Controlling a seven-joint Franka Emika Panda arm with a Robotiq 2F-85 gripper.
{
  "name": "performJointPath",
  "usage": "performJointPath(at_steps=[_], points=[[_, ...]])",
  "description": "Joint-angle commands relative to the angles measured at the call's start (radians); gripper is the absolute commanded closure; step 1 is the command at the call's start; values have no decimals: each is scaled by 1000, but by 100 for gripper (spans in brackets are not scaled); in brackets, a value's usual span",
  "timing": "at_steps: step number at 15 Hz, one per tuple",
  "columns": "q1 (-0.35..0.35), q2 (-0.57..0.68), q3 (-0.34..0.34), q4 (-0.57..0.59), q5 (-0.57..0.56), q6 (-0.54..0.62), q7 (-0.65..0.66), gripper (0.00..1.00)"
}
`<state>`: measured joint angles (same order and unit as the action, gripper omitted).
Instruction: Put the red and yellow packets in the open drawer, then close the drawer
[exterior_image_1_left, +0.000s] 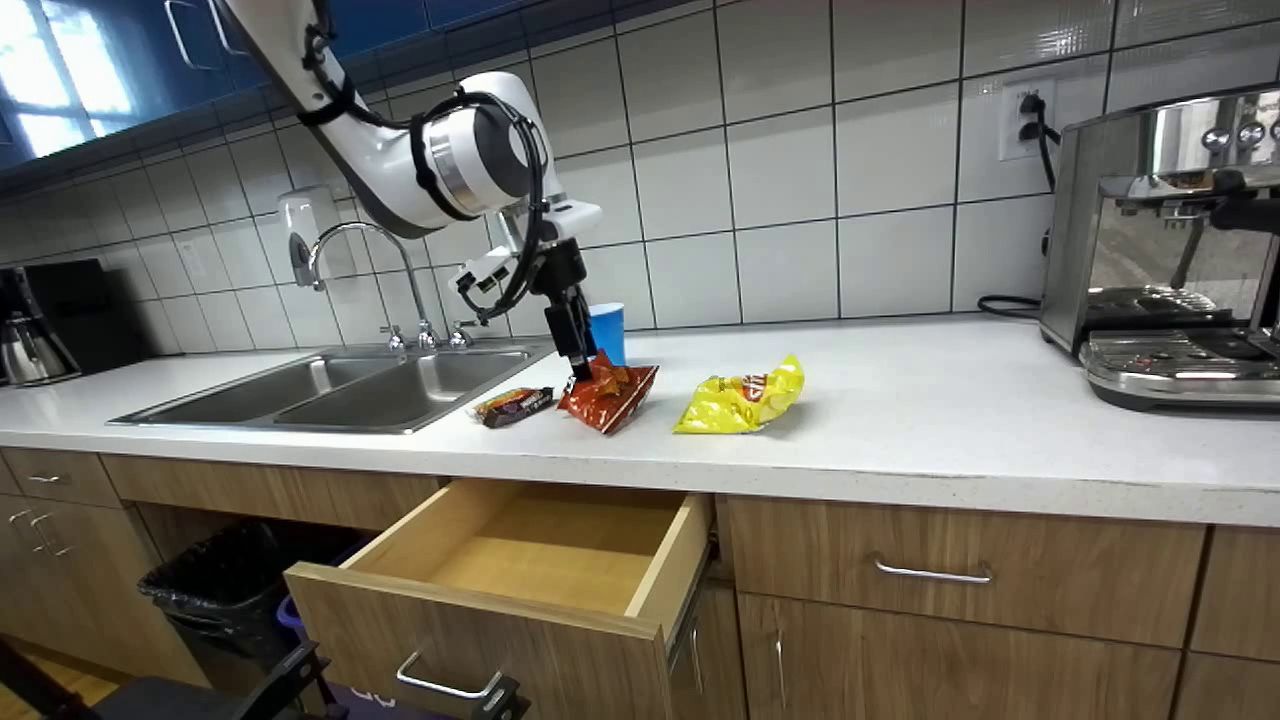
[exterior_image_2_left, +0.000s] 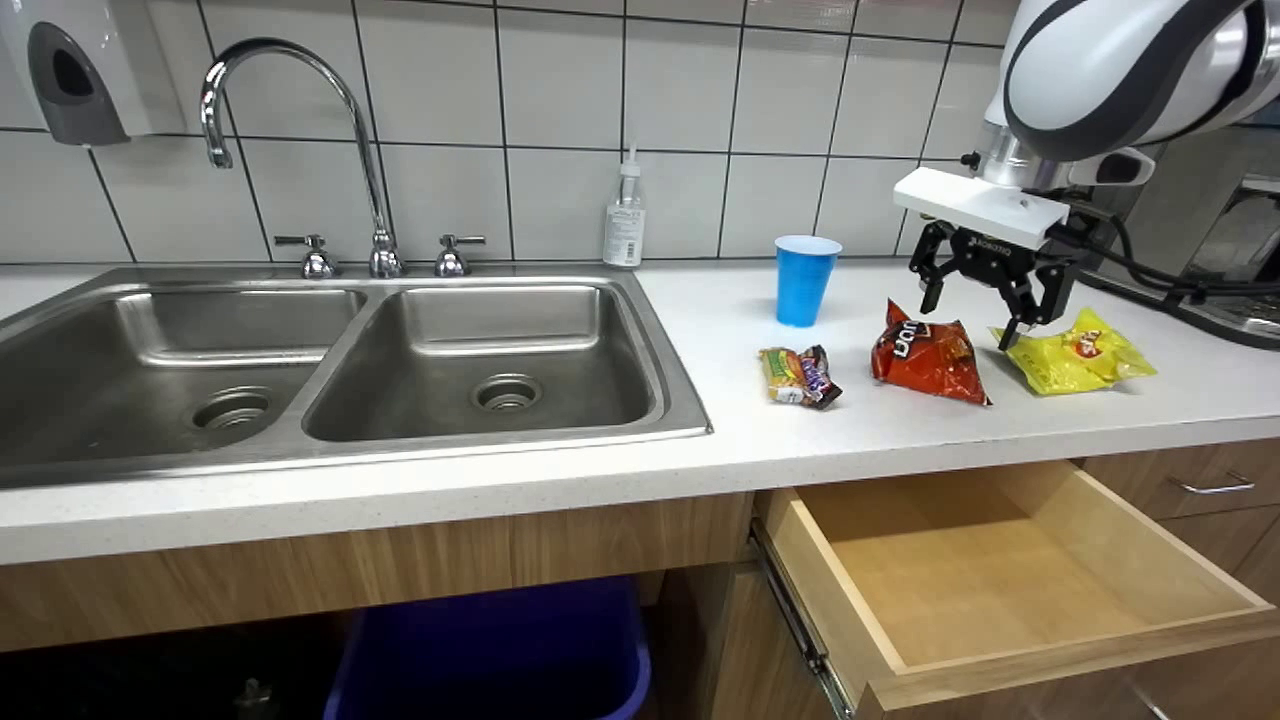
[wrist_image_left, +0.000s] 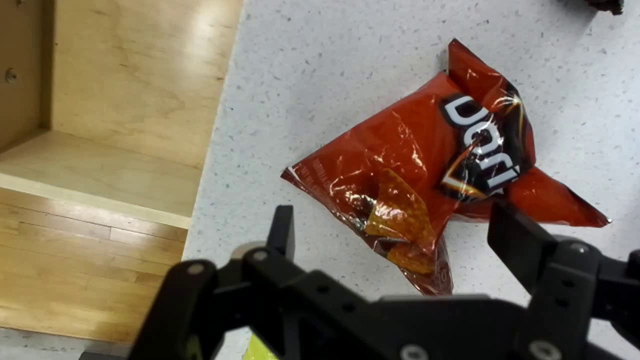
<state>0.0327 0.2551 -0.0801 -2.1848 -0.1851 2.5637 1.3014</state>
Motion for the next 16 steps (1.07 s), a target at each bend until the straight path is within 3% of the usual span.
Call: performJointPath(at_steps=[1, 9, 10, 11, 16], points=[[29, 44, -27, 63, -3, -30, 38, 0], [50, 86, -48, 110, 3, -36, 43, 0], [50, 89, -50, 112, 3, -34, 43, 25], [51, 90, -52, 113, 3, -34, 42, 26], [53, 94, -58, 115, 3, -34, 38, 67]])
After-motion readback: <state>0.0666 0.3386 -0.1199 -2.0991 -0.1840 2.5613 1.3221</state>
